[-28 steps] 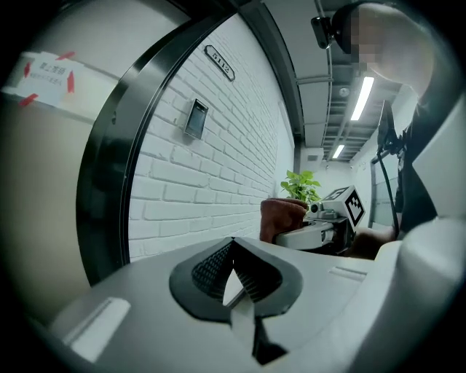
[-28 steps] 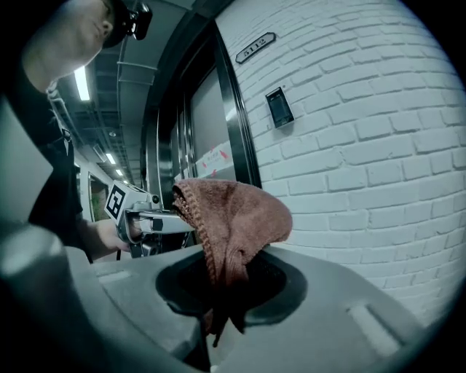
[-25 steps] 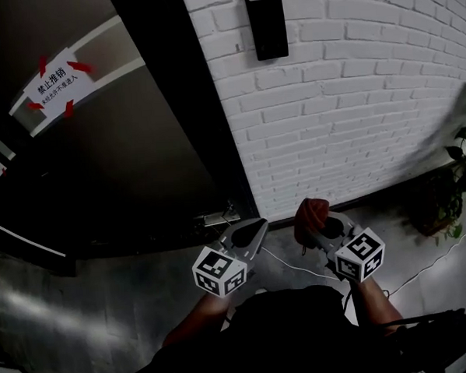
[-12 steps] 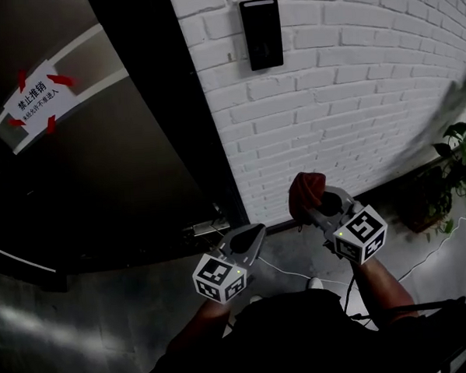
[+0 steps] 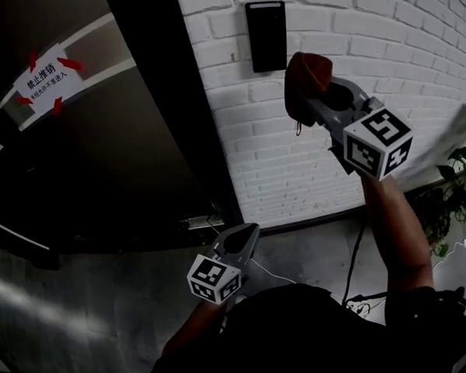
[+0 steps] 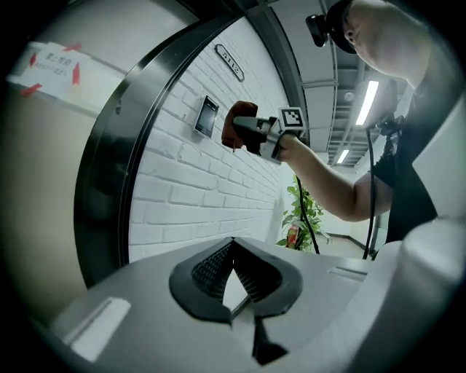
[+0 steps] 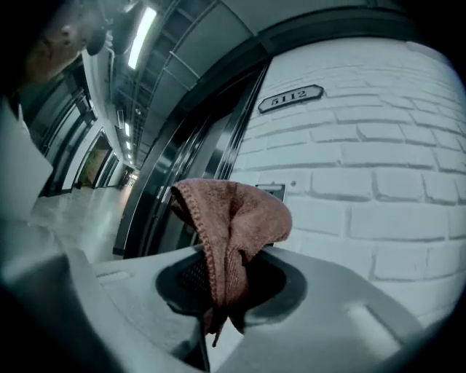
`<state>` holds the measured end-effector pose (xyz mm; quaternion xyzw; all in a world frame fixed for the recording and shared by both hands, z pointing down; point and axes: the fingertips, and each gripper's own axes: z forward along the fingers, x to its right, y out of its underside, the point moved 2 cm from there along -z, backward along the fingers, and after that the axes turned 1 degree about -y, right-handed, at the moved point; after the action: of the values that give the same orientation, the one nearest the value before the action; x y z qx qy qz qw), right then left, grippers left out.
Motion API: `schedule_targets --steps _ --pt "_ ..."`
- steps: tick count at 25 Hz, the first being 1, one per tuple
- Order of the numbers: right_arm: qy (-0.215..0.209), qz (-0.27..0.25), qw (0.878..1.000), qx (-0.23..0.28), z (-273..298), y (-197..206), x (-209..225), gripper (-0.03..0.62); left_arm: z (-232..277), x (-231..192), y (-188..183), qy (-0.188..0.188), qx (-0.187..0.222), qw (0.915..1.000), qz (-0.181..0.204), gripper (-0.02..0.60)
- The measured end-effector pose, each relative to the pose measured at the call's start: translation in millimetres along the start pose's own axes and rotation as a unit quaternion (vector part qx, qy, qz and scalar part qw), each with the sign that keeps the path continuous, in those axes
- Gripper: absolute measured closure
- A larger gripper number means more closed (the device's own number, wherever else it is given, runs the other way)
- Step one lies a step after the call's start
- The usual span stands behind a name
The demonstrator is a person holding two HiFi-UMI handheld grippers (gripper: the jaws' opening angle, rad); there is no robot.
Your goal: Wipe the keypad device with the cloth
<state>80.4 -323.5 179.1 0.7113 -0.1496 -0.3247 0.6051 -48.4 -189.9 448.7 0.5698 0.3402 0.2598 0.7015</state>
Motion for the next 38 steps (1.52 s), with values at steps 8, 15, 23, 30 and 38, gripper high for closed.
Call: schedule_targets --steps 8,15,23,30,38 --pt "-0.006 0.019 0.999 0.047 64.2 -82.8 43.9 0.525 -19.1 -8.0 7.9 -0.050 -0.002 0.9986 -0.019 0.565" --pt "0.037 -0.059 0.996 0.047 90.5 -114.4 55.2 0.525 -32.1 -24.4 3.5 -0.081 0.008 0.9965 -0.017 0.565" --pt "0.040 -0.065 0.997 0.030 98.8 -101.8 52.4 0.525 -38.5 -29.9 4.0 -0.082 0.006 0.9966 -0.011 0.565" --pt "0.041 -0.051 0.998 0.011 94.8 -76.4 49.7 0.525 -35.7 -28.1 7.0 -0.070 0.004 0.9975 -0.005 0.565" --pt "0.035 -0.034 0.999 -0.022 92.6 -41.0 42.7 0.525 -34.4 -25.2 7.0 -0.061 -0.001 0.9981 -0.009 0.565"
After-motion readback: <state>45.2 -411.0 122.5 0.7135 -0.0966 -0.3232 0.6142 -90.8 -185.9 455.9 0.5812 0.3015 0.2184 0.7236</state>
